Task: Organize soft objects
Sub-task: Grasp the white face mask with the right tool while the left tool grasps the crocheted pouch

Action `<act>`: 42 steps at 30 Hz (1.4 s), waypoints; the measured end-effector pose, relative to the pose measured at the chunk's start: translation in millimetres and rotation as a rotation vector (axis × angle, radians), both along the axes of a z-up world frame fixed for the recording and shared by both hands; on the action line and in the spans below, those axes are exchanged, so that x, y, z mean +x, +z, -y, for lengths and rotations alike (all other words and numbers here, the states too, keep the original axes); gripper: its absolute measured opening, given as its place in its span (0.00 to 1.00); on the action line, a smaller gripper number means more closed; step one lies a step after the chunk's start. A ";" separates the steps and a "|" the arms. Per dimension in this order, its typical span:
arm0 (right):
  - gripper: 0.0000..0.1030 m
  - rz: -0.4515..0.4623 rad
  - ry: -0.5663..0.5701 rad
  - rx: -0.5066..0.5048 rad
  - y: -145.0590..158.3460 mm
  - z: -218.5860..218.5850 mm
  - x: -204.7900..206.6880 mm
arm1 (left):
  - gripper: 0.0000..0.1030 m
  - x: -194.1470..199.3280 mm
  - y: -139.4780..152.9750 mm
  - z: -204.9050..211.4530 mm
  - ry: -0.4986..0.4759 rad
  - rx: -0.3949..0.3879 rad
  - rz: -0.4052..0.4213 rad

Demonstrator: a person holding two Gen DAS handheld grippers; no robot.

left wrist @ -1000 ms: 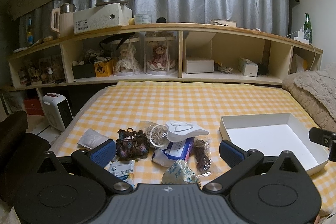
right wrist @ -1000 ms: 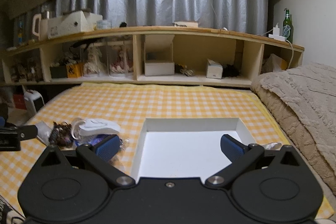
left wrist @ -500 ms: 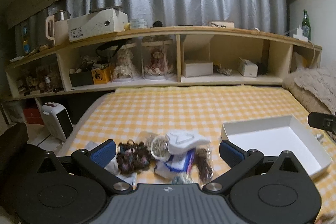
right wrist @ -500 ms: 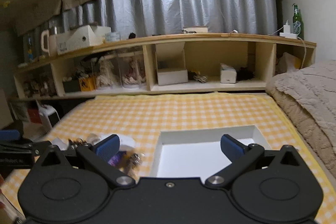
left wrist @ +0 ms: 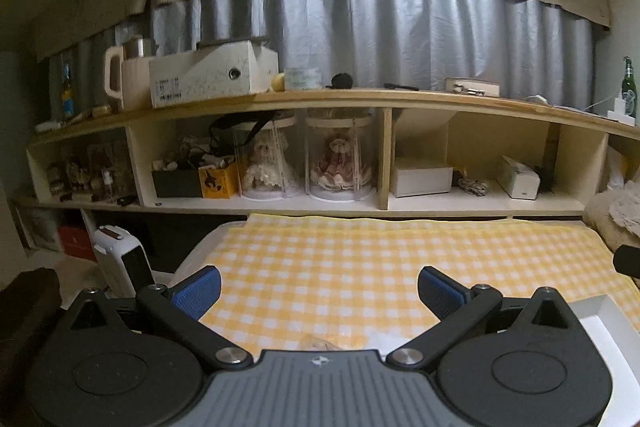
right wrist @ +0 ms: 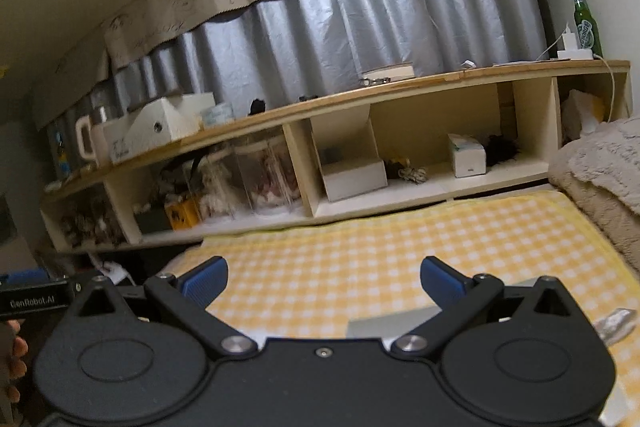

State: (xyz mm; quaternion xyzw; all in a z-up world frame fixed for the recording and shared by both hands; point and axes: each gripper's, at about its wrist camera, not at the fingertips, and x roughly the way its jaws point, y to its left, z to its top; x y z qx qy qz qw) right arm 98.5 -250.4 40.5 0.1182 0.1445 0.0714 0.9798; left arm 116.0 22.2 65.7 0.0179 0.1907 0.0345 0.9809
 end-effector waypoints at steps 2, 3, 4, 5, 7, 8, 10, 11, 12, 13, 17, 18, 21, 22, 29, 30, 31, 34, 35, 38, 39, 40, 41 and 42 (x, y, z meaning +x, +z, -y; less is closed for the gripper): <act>1.00 -0.008 0.010 -0.008 -3.7 -6.5 16.8 | 1.00 17.6 -5.1 -8.8 -0.004 -0.012 -0.014; 1.00 -0.020 0.014 -0.017 -6.3 -10.4 25.8 | 1.00 24.7 -8.9 -12.6 -0.006 -0.015 -0.024; 1.00 -0.033 0.013 -0.021 -9.9 -13.9 33.5 | 1.00 31.9 -13.4 -16.8 -0.005 -0.019 -0.040; 1.00 -0.045 0.015 -0.021 -14.0 -16.9 41.7 | 1.00 39.2 -20.2 -22.0 -0.005 -0.031 -0.064; 1.00 -0.083 0.047 -0.022 -23.3 -22.4 59.5 | 0.99 50.9 -33.2 -31.6 -0.025 -0.062 -0.116; 1.00 -0.108 0.073 -0.014 -28.2 -24.2 69.4 | 0.97 57.0 -40.9 -34.9 -0.039 -0.072 -0.149; 1.00 -0.160 0.130 0.003 -39.4 -29.8 88.0 | 0.91 68.9 -56.3 -40.1 -0.068 -0.072 -0.214; 1.00 -0.190 0.156 0.003 -45.1 -34.4 97.5 | 0.89 72.4 -64.6 -41.2 -0.072 -0.060 -0.239; 1.00 -0.217 0.183 0.000 -51.1 -39.5 107.2 | 0.88 78.1 -73.6 -42.3 -0.070 -0.037 -0.271; 1.00 -0.233 0.204 -0.001 -56.3 -44.4 114.6 | 0.88 83.5 -82.6 -43.8 -0.064 -0.016 -0.302; 0.99 -0.295 0.283 -0.006 -79.8 -67.1 143.8 | 0.88 100.5 -116.2 -56.6 -0.054 -0.006 -0.408; 0.97 -0.309 0.302 -0.006 -86.6 -72.3 150.7 | 0.88 103.9 -122.6 -59.6 -0.052 -0.007 -0.431; 0.92 -0.371 0.341 -0.005 -111.1 -87.4 170.2 | 0.87 112.1 -138.8 -67.3 -0.047 0.000 -0.484; 0.92 -0.391 0.356 -0.004 -120.0 -92.1 175.3 | 0.86 114.0 -143.7 -69.0 -0.050 0.002 -0.499; 0.76 -0.466 0.423 -0.068 -166.7 -118.6 187.8 | 0.73 122.7 -165.0 -67.0 -0.079 -0.013 -0.533; 0.69 -0.466 0.431 -0.085 -170.1 -121.2 187.0 | 0.70 123.9 -167.9 -65.7 -0.085 -0.008 -0.535; 0.61 -0.465 0.441 -0.102 -172.3 -122.3 186.6 | 0.69 124.9 -170.9 -64.0 -0.090 -0.003 -0.539; 0.47 -0.460 0.452 -0.127 -172.2 -123.9 186.4 | 0.60 128.1 -177.5 -60.9 -0.080 0.009 -0.550; 0.45 -0.453 0.452 -0.130 -170.8 -122.9 184.2 | 0.56 128.6 -178.7 -59.9 -0.073 0.013 -0.549; 0.37 -0.430 0.450 -0.144 -165.3 -120.9 181.6 | 0.51 129.6 -179.1 -62.5 -0.055 0.005 -0.547; 0.33 -0.422 0.444 -0.146 -162.4 -120.2 179.6 | 0.50 129.4 -178.2 -64.0 -0.050 -0.003 -0.545; 0.31 -0.414 0.438 -0.146 -159.0 -118.7 178.1 | 0.50 128.9 -177.2 -65.1 -0.049 -0.010 -0.544; 0.30 -0.409 0.435 -0.145 -156.3 -117.1 176.7 | 0.49 129.1 -176.6 -66.0 -0.048 -0.012 -0.544; 0.29 -0.402 0.432 -0.143 -153.2 -115.7 173.8 | 0.49 128.9 -175.7 -66.2 -0.048 -0.013 -0.544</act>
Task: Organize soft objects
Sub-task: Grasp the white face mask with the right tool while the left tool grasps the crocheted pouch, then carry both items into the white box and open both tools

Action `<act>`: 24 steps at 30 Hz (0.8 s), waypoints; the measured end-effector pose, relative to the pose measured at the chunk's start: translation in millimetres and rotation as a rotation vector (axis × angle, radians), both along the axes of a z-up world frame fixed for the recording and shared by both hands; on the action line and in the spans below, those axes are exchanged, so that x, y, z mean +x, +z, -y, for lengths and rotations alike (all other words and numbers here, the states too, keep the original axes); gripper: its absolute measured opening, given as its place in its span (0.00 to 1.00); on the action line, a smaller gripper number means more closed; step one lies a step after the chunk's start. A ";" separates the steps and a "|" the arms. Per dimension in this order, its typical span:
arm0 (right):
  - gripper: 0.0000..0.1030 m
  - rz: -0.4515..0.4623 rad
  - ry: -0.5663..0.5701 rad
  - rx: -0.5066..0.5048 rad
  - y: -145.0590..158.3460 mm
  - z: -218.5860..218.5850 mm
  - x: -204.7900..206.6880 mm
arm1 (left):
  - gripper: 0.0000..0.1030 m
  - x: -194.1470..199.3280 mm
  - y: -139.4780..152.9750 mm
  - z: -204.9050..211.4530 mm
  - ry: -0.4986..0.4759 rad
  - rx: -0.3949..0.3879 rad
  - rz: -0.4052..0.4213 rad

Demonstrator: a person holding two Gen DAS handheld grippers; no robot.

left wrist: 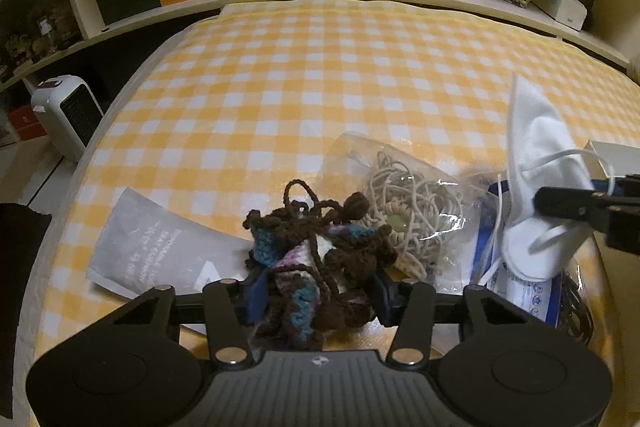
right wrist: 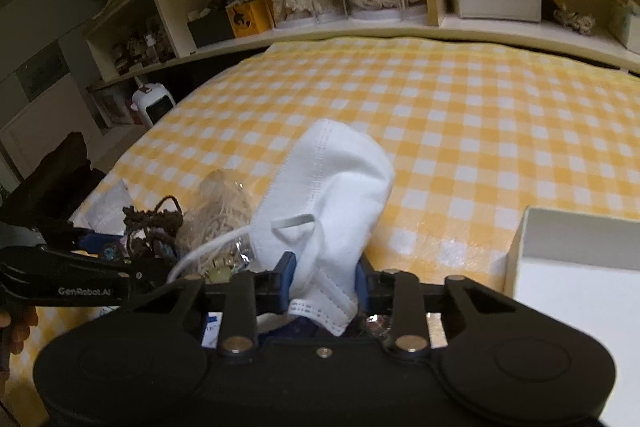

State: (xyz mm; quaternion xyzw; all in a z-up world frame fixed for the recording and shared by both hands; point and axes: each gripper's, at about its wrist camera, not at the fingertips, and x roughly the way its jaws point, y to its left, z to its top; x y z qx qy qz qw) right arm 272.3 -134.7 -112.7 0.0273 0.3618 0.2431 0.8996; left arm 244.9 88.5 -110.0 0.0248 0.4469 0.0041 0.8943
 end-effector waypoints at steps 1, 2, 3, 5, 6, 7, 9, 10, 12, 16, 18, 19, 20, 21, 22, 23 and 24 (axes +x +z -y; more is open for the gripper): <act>0.29 0.009 -0.001 0.001 3.5 1.4 -2.0 | 0.49 0.2 1.2 0.3 0.003 0.000 0.001; 0.29 0.021 -0.002 0.002 7.6 3.2 -4.5 | 0.49 -0.3 3.3 1.4 0.010 0.000 0.006; 0.28 0.033 -0.002 0.002 11.1 4.7 -6.7 | 0.49 -1.2 5.5 1.0 0.017 -0.003 0.012; 0.28 0.059 -0.007 0.007 20.5 10.3 -12.1 | 0.49 -2.9 12.2 0.9 0.031 -0.013 0.029; 0.28 0.069 -0.012 0.013 25.3 12.7 -14.4 | 0.49 -3.9 15.9 0.7 0.038 -0.017 0.041; 0.28 0.078 -0.019 0.022 30.5 16.5 -16.5 | 0.49 -5.4 20.5 0.1 0.047 -0.021 0.054; 0.28 0.095 -0.036 0.043 41.5 24.0 -21.4 | 0.49 -9.3 28.9 -0.2 0.059 -0.032 0.081; 0.28 0.103 -0.043 0.052 46.8 28.4 -23.9 | 0.49 -11.5 34.0 -0.3 0.064 -0.042 0.098; 0.28 0.120 -0.055 0.063 57.0 36.9 -30.0 | 0.49 -15.9 43.5 0.0 0.073 -0.061 0.127; 0.28 0.143 -0.087 0.078 76.3 57.4 -41.6 | 0.49 -28.0 62.7 5.1 0.082 -0.094 0.190; 0.28 0.154 -0.100 0.074 84.0 68.3 -47.9 | 0.49 -35.9 72.8 8.4 0.077 -0.118 0.227; 0.28 0.161 -0.107 0.072 88.2 74.2 -51.6 | 0.49 -39.8 77.0 10.9 0.072 -0.131 0.242; 0.28 0.169 -0.114 0.071 92.2 80.5 -55.9 | 0.49 -45.3 82.3 14.3 0.059 -0.144 0.260; 0.28 0.176 -0.122 0.072 96.6 87.7 -59.5 | 0.49 -48.4 86.1 17.9 0.049 -0.149 0.274; 0.28 0.181 -0.132 0.074 100.0 93.7 -62.5 | 0.49 -52.0 90.6 22.5 0.036 -0.150 0.291; 0.28 0.187 -0.144 0.075 103.5 100.2 -66.0 | 0.49 -56.5 92.5 24.9 0.025 -0.149 0.302; 0.28 0.193 -0.160 0.076 106.9 108.0 -69.6 | 0.49 -59.9 96.0 30.1 0.013 -0.149 0.314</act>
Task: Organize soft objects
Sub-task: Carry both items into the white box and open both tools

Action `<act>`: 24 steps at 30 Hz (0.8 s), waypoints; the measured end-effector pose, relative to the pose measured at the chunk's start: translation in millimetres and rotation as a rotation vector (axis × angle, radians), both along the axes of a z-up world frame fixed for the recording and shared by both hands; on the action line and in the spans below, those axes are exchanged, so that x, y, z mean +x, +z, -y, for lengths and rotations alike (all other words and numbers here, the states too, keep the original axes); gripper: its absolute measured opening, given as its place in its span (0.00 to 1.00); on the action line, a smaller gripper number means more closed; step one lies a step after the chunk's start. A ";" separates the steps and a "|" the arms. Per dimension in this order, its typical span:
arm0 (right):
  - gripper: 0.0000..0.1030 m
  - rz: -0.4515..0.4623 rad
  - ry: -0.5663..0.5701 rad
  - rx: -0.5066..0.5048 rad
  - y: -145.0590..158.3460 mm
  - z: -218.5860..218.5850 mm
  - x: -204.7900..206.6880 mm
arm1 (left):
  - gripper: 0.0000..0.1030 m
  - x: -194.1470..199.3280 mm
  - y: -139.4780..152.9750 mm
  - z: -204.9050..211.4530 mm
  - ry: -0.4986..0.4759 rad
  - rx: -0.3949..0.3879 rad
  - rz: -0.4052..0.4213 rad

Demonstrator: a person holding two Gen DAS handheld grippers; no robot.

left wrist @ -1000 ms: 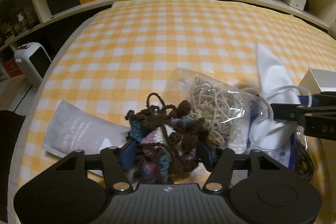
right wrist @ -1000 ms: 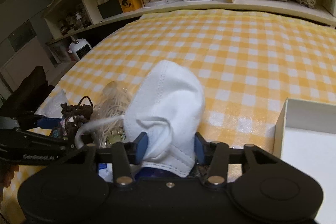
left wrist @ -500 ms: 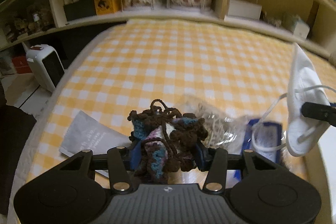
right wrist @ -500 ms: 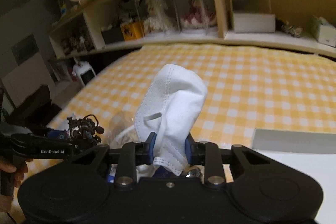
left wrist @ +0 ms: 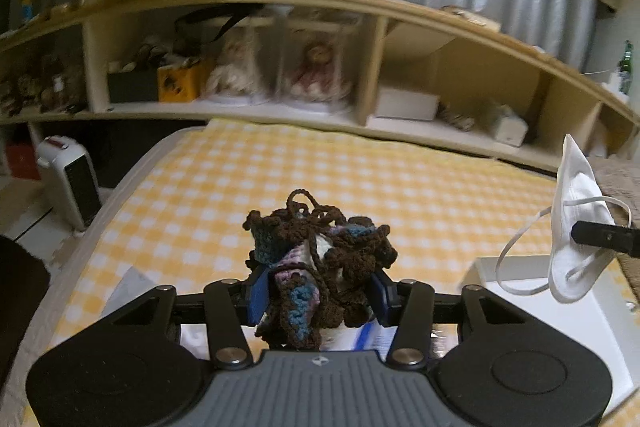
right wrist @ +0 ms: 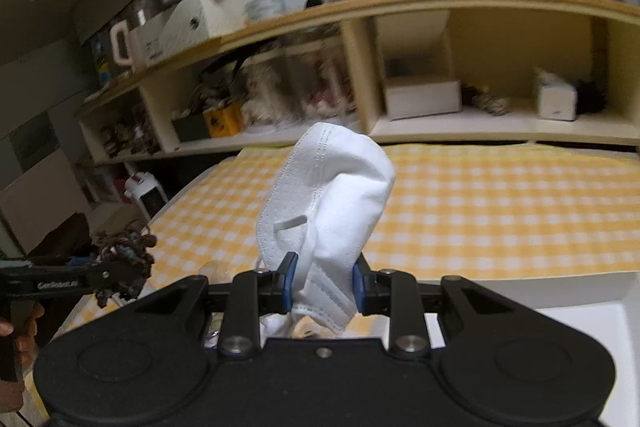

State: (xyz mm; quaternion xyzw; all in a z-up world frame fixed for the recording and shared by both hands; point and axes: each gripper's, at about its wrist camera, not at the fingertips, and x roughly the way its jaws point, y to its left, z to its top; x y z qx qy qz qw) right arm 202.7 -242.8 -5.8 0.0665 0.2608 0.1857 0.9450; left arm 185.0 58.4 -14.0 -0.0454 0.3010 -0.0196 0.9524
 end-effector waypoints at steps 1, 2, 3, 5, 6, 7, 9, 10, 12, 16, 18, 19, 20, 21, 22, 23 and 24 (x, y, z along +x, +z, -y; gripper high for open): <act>0.28 0.005 -0.016 0.001 2.8 7.0 -3.5 | 0.49 -3.0 3.0 5.3 -0.011 -0.002 0.009; 0.28 0.011 -0.036 0.001 5.3 14.7 -7.6 | 0.49 -5.5 4.8 10.0 -0.019 -0.006 0.014; 0.28 0.017 -0.056 0.000 7.3 22.4 -11.6 | 0.49 -7.6 6.9 15.8 -0.031 -0.011 0.020; 0.28 0.024 -0.087 0.004 10.4 39.5 -19.3 | 0.50 -9.8 11.3 30.5 -0.067 -0.009 0.030; 0.28 0.025 -0.101 0.007 11.7 47.4 -22.0 | 0.50 -10.0 13.8 37.3 -0.083 -0.006 0.035; 0.28 0.025 -0.116 0.007 11.8 56.1 -25.3 | 0.50 -10.2 16.7 44.8 -0.099 -0.004 0.042; 0.28 0.022 -0.154 0.003 9.9 73.5 -31.0 | 0.50 -7.7 23.7 63.6 -0.139 -0.007 0.056; 0.28 0.016 -0.172 0.000 8.0 81.9 -33.2 | 0.50 -6.1 25.4 70.5 -0.154 -0.008 0.058; 0.28 -0.007 -0.212 -0.002 1.7 100.4 -35.3 | 0.50 -0.9 29.9 91.5 -0.201 -0.020 0.062; 0.28 -0.071 -0.271 -0.024 -17.5 126.5 -31.5 | 0.50 12.9 29.8 134.3 -0.294 -0.072 0.052; 0.28 -0.087 -0.293 -0.043 -26.2 135.1 -27.1 | 0.50 20.0 23.4 154.1 -0.343 -0.097 0.037; 0.28 -0.102 -0.301 -0.055 -30.6 138.3 -22.8 | 0.50 22.3 19.4 161.5 -0.362 -0.103 0.029; 0.28 -0.116 -0.304 -0.063 -34.1 141.2 -19.7 | 0.50 25.5 14.2 171.2 -0.382 -0.107 0.020; 0.28 -0.133 -0.303 -0.067 -38.0 143.6 -15.8 | 0.50 29.6 7.6 181.3 -0.403 -0.108 0.010; 0.29 -0.153 -0.300 -0.065 -42.4 146.1 -12.0 | 0.50 32.7 0.7 186.9 -0.415 -0.105 0.003; 0.29 -0.175 -0.295 -0.062 -46.3 148.0 -7.3 | 0.50 36.6 -7.1 194.1 -0.430 -0.103 -0.006; 0.29 -0.194 -0.295 -0.061 -49.9 150.3 -2.6 | 0.50 38.4 -14.1 198.5 -0.440 -0.104 -0.012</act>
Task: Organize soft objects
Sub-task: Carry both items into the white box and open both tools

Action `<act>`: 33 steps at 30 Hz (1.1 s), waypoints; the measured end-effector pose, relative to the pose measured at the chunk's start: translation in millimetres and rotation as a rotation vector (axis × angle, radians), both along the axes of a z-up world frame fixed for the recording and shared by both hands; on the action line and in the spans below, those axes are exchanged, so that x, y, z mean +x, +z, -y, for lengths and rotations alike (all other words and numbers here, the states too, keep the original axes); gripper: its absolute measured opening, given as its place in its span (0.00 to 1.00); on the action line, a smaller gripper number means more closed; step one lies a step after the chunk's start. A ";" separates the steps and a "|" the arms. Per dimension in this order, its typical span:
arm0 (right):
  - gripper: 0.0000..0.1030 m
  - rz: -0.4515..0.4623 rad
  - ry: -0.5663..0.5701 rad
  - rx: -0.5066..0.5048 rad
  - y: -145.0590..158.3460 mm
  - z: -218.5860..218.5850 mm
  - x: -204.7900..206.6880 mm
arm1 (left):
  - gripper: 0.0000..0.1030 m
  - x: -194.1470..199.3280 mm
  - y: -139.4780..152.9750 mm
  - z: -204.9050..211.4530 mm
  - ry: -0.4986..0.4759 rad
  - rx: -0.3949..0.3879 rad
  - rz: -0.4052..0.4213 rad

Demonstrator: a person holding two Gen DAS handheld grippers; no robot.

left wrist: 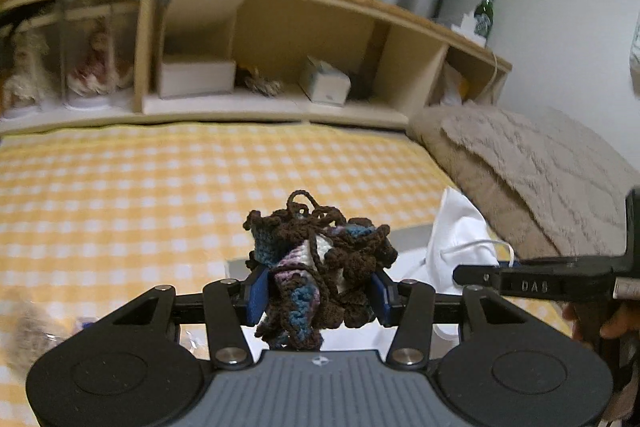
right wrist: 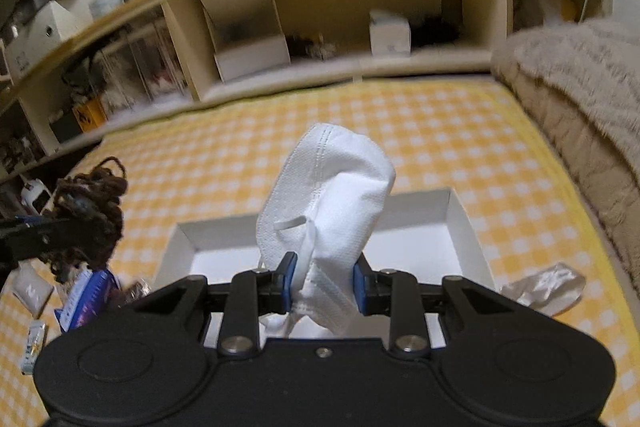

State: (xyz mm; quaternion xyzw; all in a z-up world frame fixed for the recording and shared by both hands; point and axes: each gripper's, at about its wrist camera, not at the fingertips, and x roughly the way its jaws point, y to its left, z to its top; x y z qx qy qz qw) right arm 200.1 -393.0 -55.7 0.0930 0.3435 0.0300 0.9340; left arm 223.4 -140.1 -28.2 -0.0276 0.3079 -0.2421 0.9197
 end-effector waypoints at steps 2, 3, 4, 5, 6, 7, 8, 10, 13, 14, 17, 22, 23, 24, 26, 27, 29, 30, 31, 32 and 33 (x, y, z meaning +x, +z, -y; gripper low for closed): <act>0.29 -0.033 -0.006 -0.002 -9.7 3.1 4.5 | 0.50 4.3 -12.8 6.0 -0.015 0.005 -0.012; 0.29 -0.046 -0.007 -0.005 -13.1 3.7 7.1 | 0.50 7.2 -20.1 9.4 -0.023 0.013 -0.020; 0.31 -0.055 -0.005 -0.007 -16.2 4.8 11.0 | 0.50 8.6 -25.0 10.8 -0.029 0.020 -0.025; 0.33 -0.057 -0.003 -0.010 -18.2 5.6 14.7 | 0.50 11.9 -30.1 12.7 -0.036 0.028 -0.029; 0.45 -0.054 -0.013 -0.021 -20.4 7.3 17.3 | 0.50 15.2 -35.1 15.1 -0.042 0.032 -0.032; 0.65 -0.056 -0.040 -0.051 -22.7 7.8 20.5 | 0.50 18.6 -38.7 17.1 -0.046 0.033 -0.034; 0.71 -0.057 -0.066 -0.086 -24.1 7.0 23.7 | 0.50 22.0 -43.4 18.9 -0.048 0.031 -0.038; 0.76 -0.061 -0.095 -0.146 -28.9 6.7 27.8 | 0.50 26.7 -49.2 20.4 -0.050 0.025 -0.046; 0.78 -0.112 -0.111 -0.138 -36.7 12.2 32.8 | 0.50 33.5 -60.2 21.0 -0.058 0.026 -0.062; 0.78 -0.122 -0.108 -0.134 -38.0 12.9 33.3 | 0.50 35.6 -64.0 22.0 -0.061 0.034 -0.069; 0.80 -0.138 -0.090 -0.140 -41.5 11.7 32.3 | 0.52 40.3 -73.0 26.8 -0.072 0.055 -0.083; 0.81 -0.155 -0.019 -0.114 -44.2 0.2 31.8 | 0.75 43.1 -83.7 34.2 -0.059 0.118 -0.056; 0.81 -0.161 0.000 -0.118 -46.0 -3.0 32.2 | 0.75 43.1 -84.3 34.5 -0.051 0.125 -0.052; 0.82 -0.167 0.018 -0.124 -47.6 -5.4 33.5 | 0.75 43.4 -84.1 34.9 -0.047 0.127 -0.051; 0.83 -0.181 0.061 -0.141 -50.1 -12.9 33.6 | 0.76 43.1 -83.5 33.5 -0.048 0.130 -0.055; 0.83 -0.184 0.079 -0.149 -50.8 -15.8 34.1 | 0.77 42.9 -82.8 33.2 -0.047 0.131 -0.055; 0.84 -0.187 0.103 -0.158 -51.7 -21.0 33.4 | 0.79 42.1 -80.6 32.9 -0.048 0.132 -0.053; 0.85 -0.187 0.105 -0.161 -51.5 -22.1 33.0 | 0.80 41.1 -79.5 32.7 -0.049 0.135 -0.053; 0.85 -0.185 0.104 -0.160 -51.3 -21.4 33.0 | 0.80 40.2 -78.5 32.9 -0.049 0.139 -0.053; 0.85 -0.182 0.099 -0.158 -50.7 -20.6 32.1 | 0.81 38.9 -77.4 32.7 -0.049 0.147 -0.053; 0.86 -0.179 0.095 -0.155 -49.8 -18.9 32.0 | 0.81 37.5 -76.2 33.0 -0.047 0.153 -0.053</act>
